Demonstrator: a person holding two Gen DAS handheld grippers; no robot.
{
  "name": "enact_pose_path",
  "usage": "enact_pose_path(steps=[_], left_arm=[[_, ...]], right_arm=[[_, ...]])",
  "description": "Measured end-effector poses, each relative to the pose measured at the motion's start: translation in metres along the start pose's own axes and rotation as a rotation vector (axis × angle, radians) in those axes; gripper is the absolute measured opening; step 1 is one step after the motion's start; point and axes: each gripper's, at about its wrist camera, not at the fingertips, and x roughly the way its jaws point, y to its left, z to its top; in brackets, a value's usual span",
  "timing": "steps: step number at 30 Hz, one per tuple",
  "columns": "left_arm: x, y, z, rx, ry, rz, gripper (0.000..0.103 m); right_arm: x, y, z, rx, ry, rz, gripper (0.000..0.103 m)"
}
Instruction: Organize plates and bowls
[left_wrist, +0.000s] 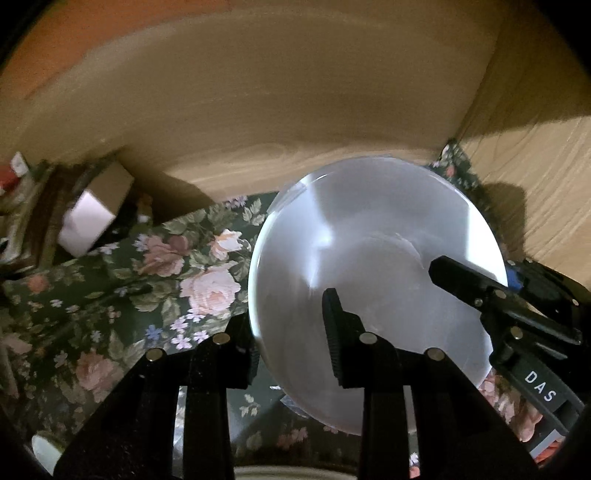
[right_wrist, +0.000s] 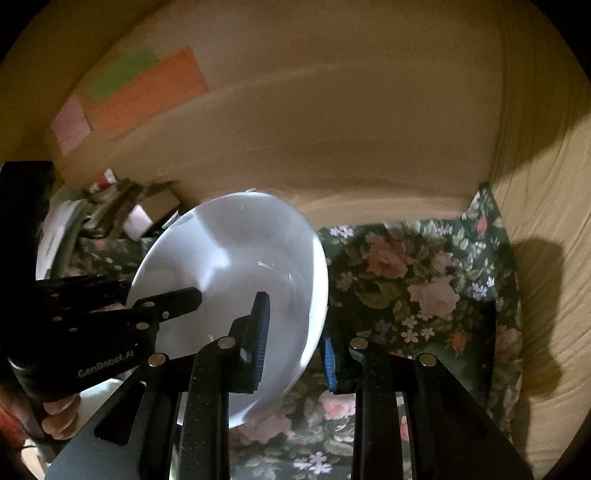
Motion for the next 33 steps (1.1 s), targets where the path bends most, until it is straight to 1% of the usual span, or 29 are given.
enact_pose_path(steps=[5, 11, 18, 26, 33], left_arm=[[-0.031, 0.010, -0.009, -0.018, -0.051, 0.002, 0.031], [-0.061, 0.022, -0.023, -0.035, -0.098, 0.017, 0.031], [-0.093, 0.043, -0.043, -0.078, -0.146, 0.036, 0.031], [-0.120, 0.070, -0.067, -0.130, -0.179, 0.068, 0.031], [-0.140, 0.094, -0.091, -0.190, -0.198, 0.091, 0.031]], right_arm=[[-0.015, 0.022, 0.000, -0.028, -0.038, 0.014, 0.023], [-0.026, 0.043, -0.004, -0.056, -0.060, 0.039, 0.023], [-0.034, 0.075, -0.010, -0.101, -0.075, 0.078, 0.023], [-0.035, 0.112, -0.017, -0.156, -0.077, 0.128, 0.023], [-0.034, 0.147, -0.026, -0.218, -0.063, 0.181, 0.023]])
